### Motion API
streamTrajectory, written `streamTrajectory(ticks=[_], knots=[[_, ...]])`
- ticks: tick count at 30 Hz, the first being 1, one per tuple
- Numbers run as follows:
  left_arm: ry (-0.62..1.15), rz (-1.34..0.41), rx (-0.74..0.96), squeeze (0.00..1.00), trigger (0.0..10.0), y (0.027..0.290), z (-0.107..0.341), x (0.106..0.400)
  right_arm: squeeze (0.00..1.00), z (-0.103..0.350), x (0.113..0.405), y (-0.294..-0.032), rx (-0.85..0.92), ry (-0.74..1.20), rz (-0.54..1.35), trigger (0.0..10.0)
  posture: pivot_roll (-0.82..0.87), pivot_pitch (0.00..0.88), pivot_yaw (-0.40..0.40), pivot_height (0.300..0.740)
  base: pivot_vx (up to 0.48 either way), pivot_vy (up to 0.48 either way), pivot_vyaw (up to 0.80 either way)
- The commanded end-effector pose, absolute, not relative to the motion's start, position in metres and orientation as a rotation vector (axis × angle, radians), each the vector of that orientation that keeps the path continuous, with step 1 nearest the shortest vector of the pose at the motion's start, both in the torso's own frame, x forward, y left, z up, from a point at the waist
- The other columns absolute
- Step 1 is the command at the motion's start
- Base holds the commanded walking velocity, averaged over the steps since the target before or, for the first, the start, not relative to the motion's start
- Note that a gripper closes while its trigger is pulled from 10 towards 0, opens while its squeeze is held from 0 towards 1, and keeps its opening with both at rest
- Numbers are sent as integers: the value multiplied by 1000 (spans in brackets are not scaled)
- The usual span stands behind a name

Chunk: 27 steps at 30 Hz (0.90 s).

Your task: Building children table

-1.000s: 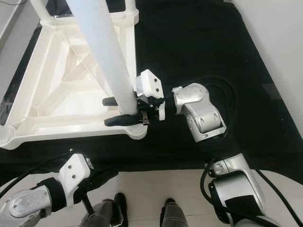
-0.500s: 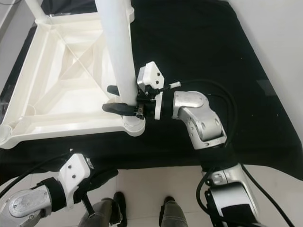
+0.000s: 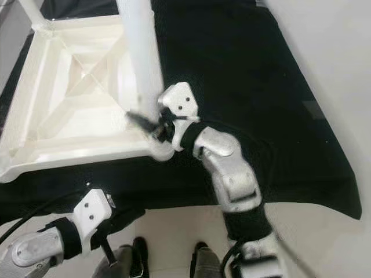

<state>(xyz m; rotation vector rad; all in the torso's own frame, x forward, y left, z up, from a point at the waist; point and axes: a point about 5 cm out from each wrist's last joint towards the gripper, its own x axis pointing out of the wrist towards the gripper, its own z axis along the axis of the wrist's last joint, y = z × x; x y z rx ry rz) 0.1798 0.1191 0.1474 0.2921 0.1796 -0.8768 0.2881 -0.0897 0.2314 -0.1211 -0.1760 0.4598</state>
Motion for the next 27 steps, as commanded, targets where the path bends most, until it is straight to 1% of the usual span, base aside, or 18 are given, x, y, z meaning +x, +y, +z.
streamTrajectory(ticks=[1, 2, 8, 10, 12, 14, 17, 18, 20, 21, 22, 24, 26, 27], knots=[[199, -877, 299, 0, 10000, 120, 144, 178, 0, 159, 274, -107, -130, 215, 211, 10000, 91, 328, 59, 740, 0, 0, 0], [197, -877, 299, 0, 10000, 120, 144, 178, 0, 160, 271, -103, -125, 203, 186, 10000, 93, 328, 60, 740, 0, 0, 0], [186, -893, 308, 0, 10000, 119, 143, 183, 0, 165, 285, -103, -169, 148, 81, 10000, 91, 304, 61, 740, 0, 0, 0], [186, -893, 308, 0, 10000, 119, 143, 183, 0, 165, 285, -103, -169, 148, 81, 10000, 91, 304, 61, 740, 0, 0, 0], [166, -872, 305, 0, 10000, 117, 144, 187, 0, 163, 279, -102, -165, 169, 76, 10000, 79, 296, 52, 740, 0, 0, 0], [158, -866, 302, 0, 10000, 117, 145, 190, 0, 157, 275, -99, -150, 202, 131, 10000, 74, 292, 53, 740, 0, 0, 0], [158, -866, 302, 0, 10000, 117, 145, 190, 0, 157, 275, -99, -150, 202, 131, 10000, 74, 292, 53, 740, 0, 0, 0], [145, -865, 302, 0, 10000, 116, 145, 195, 1000, 167, 278, -95, -97, 123, 255, 10000, 66, 276, 47, 740, 0, 0, 0], [137, -862, 299, 0, 10000, 115, 146, 198, 1000, 181, 284, -94, -77, 29, 337, 10000, 60, 268, 45, 740, 0, 0, 0], [137, -862, 299, 0, 10000, 115, 146, 198, 1000, 181, 284, -94, -77, 29, 337, 10000, 60, 268, 45, 740, 0, 0, 0], [132, -860, 298, 0, 10000, 114, 146, 200, 1000, 190, 287, -90, -78, -44, 437, 10000, 58, 262, 45, 740, 0, 0, 0], [118, -852, 296, 0, 10000, 113, 146, 204, 1000, 203, 297, -94, -95, -132, 578, 10000, 54, 252, 46, 740, 0, 0, 0], [112, -850, 295, 0, 10000, 112, 146, 205, 1000, 207, 300, -96, -88, -151, 635, 10000, 54, 252, 46, 740, 0, 0, 0], [111, -849, 295, 0, 10000, 112, 146, 206, 702, 207, 300, -96, -85, -151, 642, 10000, 54, 252, 46, 740, 0, 0, 0]])
